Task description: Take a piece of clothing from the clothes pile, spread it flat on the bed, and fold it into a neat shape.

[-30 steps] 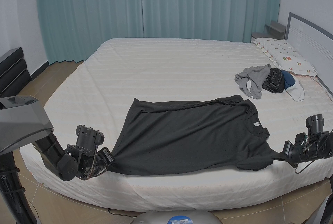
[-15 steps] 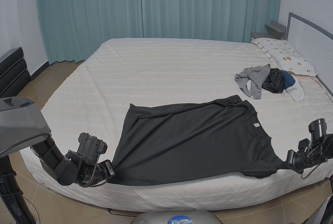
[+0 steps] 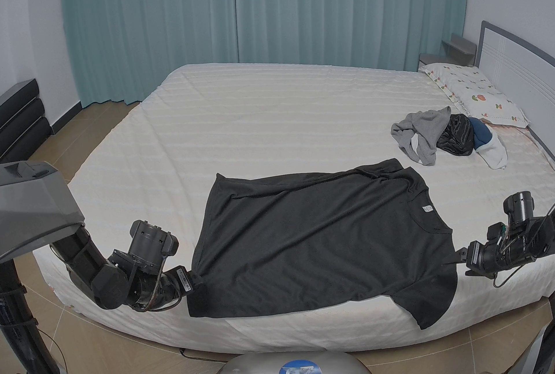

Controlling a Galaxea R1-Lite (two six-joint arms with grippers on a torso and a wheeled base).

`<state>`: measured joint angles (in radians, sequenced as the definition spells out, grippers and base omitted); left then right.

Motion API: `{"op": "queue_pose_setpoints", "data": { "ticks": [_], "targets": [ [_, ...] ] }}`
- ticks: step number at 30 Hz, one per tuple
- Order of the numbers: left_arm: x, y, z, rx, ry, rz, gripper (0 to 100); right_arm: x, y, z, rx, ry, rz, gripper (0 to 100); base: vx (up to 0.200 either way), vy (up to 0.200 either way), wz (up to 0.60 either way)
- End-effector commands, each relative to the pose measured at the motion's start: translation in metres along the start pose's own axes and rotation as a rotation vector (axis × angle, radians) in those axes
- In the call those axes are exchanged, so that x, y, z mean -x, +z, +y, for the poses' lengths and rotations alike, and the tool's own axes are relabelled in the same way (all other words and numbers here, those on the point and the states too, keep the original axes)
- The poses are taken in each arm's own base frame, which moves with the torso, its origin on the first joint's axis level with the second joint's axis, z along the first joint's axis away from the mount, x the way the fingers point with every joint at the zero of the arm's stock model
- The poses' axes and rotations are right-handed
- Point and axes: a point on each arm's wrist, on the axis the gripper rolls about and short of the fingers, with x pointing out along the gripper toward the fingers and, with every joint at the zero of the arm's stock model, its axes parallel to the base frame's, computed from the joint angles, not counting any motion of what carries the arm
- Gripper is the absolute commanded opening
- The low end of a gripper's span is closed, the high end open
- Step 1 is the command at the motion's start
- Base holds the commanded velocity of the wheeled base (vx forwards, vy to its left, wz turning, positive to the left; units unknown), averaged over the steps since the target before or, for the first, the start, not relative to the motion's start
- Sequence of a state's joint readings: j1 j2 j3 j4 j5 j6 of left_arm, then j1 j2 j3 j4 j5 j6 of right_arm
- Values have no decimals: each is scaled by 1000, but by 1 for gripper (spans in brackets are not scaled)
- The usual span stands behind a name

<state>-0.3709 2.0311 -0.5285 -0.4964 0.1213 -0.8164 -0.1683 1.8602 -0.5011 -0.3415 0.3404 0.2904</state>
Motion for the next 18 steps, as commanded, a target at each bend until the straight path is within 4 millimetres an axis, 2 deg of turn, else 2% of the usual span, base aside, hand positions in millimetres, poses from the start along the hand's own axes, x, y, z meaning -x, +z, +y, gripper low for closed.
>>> {"op": "queue_pose_setpoints", "data": {
  "ticks": [1,6,14,18],
  "targets": [
    [4,5,-3,10,-23,-21,100,-4,14,3,-3,16,-33,100,0,0,0],
    [6,14,-10,87,-64,-55,100,-6,17,6,-26,55,-49,100,0,0,0],
    [7,18,-17,139,-94,-63,100,-27,17,3,-52,77,-63,100,0,0,0],
    [7,19,-20,152,-112,-56,100,-27,18,8,-61,98,-83,100,0,-200,0]
  ]
}}
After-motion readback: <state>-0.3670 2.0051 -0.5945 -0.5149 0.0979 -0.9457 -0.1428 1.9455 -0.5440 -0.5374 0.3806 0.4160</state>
